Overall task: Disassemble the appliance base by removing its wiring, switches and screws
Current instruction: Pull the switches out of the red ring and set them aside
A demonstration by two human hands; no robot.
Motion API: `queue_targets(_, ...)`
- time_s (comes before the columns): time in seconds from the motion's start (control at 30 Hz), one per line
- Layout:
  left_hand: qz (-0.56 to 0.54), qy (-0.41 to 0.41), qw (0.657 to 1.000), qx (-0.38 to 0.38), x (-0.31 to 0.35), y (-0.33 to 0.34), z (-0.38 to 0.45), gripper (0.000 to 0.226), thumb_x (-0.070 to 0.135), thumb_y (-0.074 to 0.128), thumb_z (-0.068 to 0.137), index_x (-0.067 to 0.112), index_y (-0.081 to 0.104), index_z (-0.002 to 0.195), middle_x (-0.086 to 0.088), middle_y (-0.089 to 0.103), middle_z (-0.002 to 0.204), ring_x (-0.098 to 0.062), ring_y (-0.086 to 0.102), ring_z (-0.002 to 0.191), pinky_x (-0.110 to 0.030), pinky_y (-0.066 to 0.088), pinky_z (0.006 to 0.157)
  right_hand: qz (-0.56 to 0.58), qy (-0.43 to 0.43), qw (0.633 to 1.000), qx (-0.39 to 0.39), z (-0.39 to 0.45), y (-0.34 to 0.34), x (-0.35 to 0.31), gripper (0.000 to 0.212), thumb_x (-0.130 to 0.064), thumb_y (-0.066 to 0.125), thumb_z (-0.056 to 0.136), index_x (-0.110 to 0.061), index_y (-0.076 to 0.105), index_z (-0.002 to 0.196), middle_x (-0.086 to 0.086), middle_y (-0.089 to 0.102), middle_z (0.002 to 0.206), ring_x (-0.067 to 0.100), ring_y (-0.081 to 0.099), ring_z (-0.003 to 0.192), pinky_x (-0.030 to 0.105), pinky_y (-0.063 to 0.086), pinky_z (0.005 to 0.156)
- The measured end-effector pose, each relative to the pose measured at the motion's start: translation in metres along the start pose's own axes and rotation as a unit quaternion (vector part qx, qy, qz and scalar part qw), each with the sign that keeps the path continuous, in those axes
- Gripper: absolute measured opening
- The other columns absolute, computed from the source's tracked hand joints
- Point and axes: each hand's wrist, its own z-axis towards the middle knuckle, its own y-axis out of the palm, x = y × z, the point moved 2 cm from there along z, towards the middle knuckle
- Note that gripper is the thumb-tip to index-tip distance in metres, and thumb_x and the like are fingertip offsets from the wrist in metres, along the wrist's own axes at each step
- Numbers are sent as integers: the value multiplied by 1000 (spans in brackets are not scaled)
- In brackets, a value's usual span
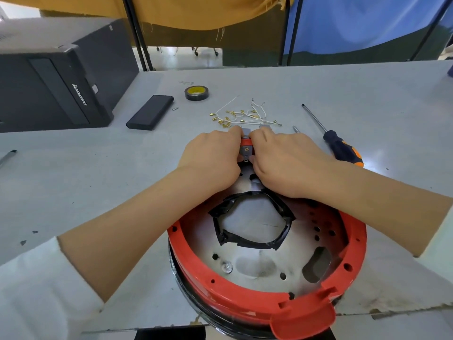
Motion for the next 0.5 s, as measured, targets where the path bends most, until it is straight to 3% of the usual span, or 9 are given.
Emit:
queue_targets(0.13, 20, -1, 1000, 12, 2, -2, 1, 32, 12, 50, 78, 15, 45, 109, -12, 60, 92, -28, 37, 69, -32, 22, 51, -15, 5, 1000, -3, 0, -2, -1, 24, -27, 43, 93, -8, 40, 107, 9, 49, 105, 24, 34, 61, 31, 7, 46)
queue_targets(0.3, 30, -7, 999, 14, 4, -3, -2, 31, 10, 49, 75, 16, 43, 105, -7, 48, 77, -28, 36, 67, -31, 18, 46, -28, 9, 1000, -10, 0, -1, -2, 25, -27, 43, 92, -8, 41, 107, 10, 49, 105, 24, 33, 60, 31, 6, 46)
queue_targets(0.4, 17, -11, 1000, 12, 3, -3, -3, 31, 10, 50, 76, 16, 44, 106, -9, 53, 81, -27, 37, 68, -31, 22, 47, -10, 15, 1000, -10, 0, -3, -2, 24, -28, 40, 93, -9, 40, 107, 9, 50, 107, 27, 45, 66, 32, 9, 47)
queue_targets(0.5, -27, 1, 1000, -6, -1, -2, -2, 32, 12, 48, 82, 16, 47, 114, -12, 61, 100, -31, 46, 76, -33, 32, 60, 65, 23, 998, 1, 0, -5, -1, 26, -37, 36, 91, -15, 39, 104, 8, 52, 110, 29, 58, 87, 33, 20, 55)
